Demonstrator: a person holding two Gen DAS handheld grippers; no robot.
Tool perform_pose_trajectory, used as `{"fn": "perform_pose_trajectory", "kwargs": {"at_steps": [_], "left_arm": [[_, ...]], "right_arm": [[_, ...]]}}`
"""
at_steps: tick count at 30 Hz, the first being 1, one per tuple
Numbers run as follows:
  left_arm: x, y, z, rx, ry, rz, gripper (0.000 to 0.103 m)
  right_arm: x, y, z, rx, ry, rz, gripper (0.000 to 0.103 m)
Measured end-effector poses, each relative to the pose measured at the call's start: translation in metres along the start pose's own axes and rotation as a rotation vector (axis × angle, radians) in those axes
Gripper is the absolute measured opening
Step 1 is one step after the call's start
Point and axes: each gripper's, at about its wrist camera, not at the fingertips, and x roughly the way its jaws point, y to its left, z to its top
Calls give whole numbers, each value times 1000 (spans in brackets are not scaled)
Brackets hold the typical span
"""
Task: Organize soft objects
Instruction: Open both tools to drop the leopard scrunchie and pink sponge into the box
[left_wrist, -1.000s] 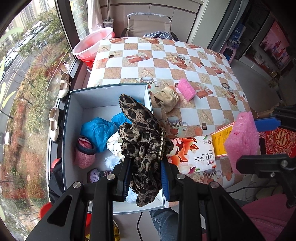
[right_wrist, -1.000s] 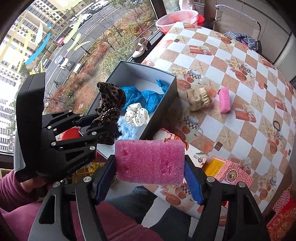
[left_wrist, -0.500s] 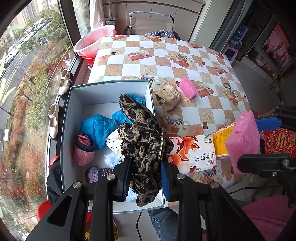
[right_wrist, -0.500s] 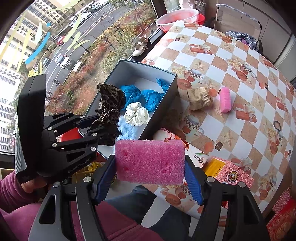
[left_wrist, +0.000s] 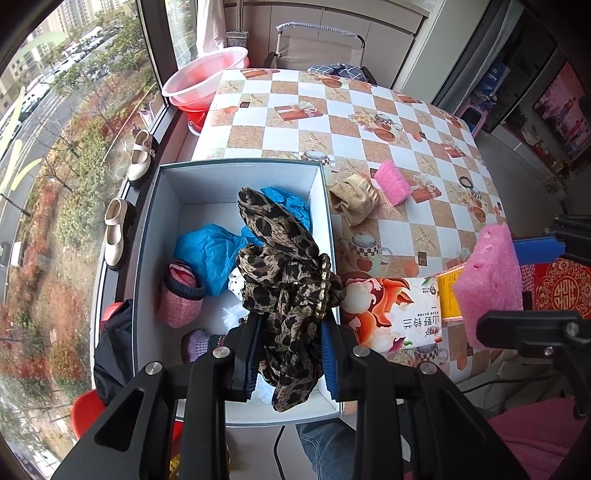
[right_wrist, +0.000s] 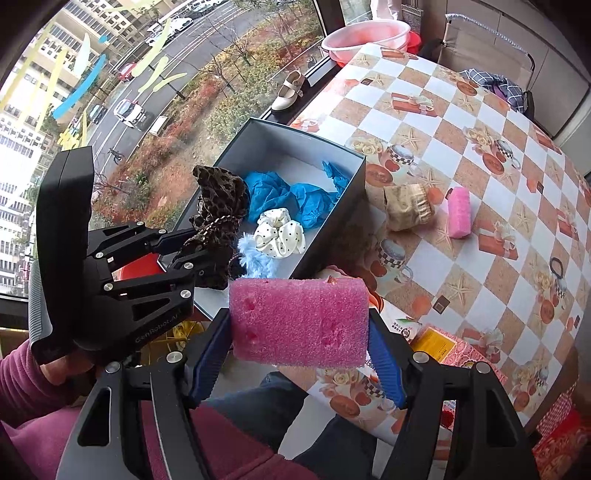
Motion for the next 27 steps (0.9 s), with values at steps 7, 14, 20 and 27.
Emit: {"fn": "perform_pose_trajectory", "kwargs": {"at_steps": [7, 14, 20, 27], "left_arm": [[7, 24, -2, -70, 9, 41, 31], [22, 47, -8, -131, 37, 94, 31], [31, 55, -16, -166, 61, 111, 31], [36, 59, -21, -188, 76, 111, 31]], "right_arm": [[12, 14, 17, -48, 2, 18, 71], [38, 34, 36, -125, 45, 22, 71], [56, 42, 51, -169, 72, 10, 71], [66, 50, 60, -194, 84, 8, 71]]}}
